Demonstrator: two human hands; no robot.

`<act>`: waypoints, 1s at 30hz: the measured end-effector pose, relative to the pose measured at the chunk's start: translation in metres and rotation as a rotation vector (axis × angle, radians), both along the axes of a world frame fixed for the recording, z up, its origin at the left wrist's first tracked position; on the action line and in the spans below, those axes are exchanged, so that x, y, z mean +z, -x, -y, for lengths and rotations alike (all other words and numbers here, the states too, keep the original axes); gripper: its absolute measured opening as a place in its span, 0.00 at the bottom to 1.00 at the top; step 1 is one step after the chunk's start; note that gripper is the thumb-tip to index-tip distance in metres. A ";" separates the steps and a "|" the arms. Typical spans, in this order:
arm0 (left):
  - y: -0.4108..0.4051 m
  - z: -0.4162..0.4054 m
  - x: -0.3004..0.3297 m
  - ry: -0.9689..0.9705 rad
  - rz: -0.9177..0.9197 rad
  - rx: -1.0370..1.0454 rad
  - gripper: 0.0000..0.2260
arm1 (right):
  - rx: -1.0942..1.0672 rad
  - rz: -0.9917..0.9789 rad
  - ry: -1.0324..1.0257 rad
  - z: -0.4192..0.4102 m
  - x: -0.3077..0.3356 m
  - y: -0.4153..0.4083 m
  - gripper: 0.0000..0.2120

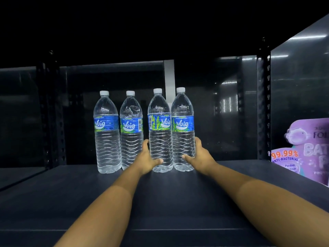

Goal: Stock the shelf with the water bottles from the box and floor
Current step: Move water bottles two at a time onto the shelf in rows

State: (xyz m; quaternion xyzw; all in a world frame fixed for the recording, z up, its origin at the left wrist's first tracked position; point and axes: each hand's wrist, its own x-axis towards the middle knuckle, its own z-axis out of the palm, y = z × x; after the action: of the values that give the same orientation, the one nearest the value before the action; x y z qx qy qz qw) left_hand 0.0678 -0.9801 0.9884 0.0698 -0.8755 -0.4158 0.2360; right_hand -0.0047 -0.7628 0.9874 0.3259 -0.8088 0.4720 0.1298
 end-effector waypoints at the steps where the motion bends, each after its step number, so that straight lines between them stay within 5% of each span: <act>1: -0.001 -0.001 0.000 0.002 0.002 0.003 0.46 | 0.000 0.009 0.005 0.000 0.000 0.001 0.34; 14: 0.011 -0.027 0.029 0.026 -0.269 0.170 0.48 | -0.016 -0.016 0.294 0.023 0.023 0.015 0.44; 30: 0.006 -0.025 0.019 -0.050 -0.310 0.049 0.37 | 0.035 -0.109 0.243 0.013 0.014 0.020 0.45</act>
State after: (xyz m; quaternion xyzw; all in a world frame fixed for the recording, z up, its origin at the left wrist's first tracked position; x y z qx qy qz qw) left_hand 0.0620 -0.9550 1.0073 0.0321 -0.8161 -0.4373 0.3764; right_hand -0.0251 -0.7758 1.0011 0.3469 -0.7318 0.5501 0.2038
